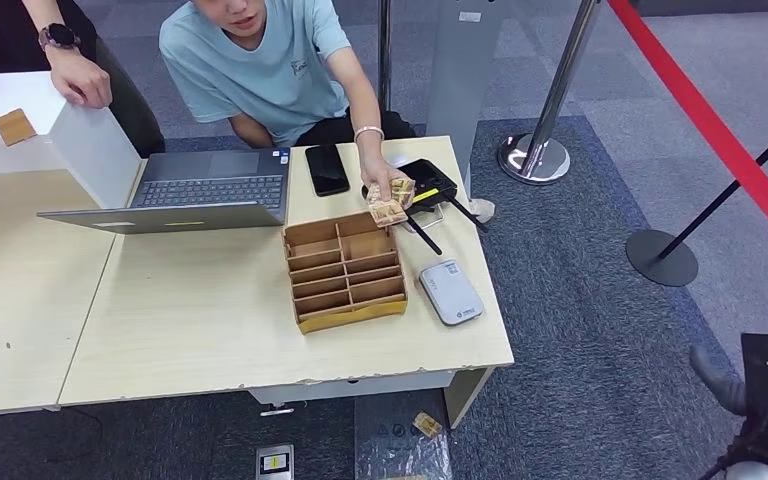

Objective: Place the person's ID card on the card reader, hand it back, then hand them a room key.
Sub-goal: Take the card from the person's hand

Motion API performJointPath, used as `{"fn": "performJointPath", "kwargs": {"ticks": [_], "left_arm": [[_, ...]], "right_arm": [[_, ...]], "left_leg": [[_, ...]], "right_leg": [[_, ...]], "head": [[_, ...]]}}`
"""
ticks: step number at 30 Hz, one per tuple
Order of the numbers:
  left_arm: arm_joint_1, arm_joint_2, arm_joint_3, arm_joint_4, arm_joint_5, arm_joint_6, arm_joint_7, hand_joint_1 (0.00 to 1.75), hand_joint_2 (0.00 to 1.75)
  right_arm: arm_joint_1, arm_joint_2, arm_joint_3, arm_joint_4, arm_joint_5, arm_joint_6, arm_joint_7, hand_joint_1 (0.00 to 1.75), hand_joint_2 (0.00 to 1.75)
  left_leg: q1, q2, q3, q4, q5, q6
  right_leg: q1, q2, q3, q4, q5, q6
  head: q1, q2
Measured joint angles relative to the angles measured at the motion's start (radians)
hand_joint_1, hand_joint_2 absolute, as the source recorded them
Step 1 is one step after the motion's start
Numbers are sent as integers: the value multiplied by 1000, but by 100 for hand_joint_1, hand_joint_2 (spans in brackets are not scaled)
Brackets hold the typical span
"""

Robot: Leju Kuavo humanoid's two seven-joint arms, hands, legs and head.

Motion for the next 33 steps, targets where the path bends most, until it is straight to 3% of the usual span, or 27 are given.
{"fn": "performJointPath", "kwargs": {"ticks": [4,8,16,20,25,33], "left_arm": [[-1,-1,-2,0,-4,1,-7,0,175],[-2,-3,-12,0,-23,-6,-7,0,175],[-11,-9,-43,0,-65,-20,-39,0,175],[-19,-9,-66,0,-98,-51,-27,0,175],[-22,-8,-95,0,-123,-68,-12,0,175],[-26,-6,-128,0,-160,-68,-6,0,175]], "right_arm": [[-8,-26,44,-122,-15,12,58,0,175],[-45,-71,117,-245,51,23,161,0,175],[-297,-150,359,-296,137,132,283,0,175],[-509,-150,526,-207,196,202,309,0,175],[-727,-115,718,-5,238,210,254,0,175],[-899,-20,922,287,397,89,143,0,175]], "left_leg": [[0,0,-1,0,0,0],[0,0,-1,0,0,0],[0,0,-1,0,1,-1],[0,0,-2,0,2,-1],[1,-3,-3,0,4,-1],[1,-4,-5,0,4,-1]], "right_leg": [[0,0,0,0,0,0],[0,0,0,1,0,0],[0,0,0,2,1,0],[0,0,-1,3,2,0],[1,-1,-2,3,2,-1],[1,-2,-4,3,2,-1]], "head": [[0,0],[0,0],[0,0],[0,0],[0,0],[0,0]]}}
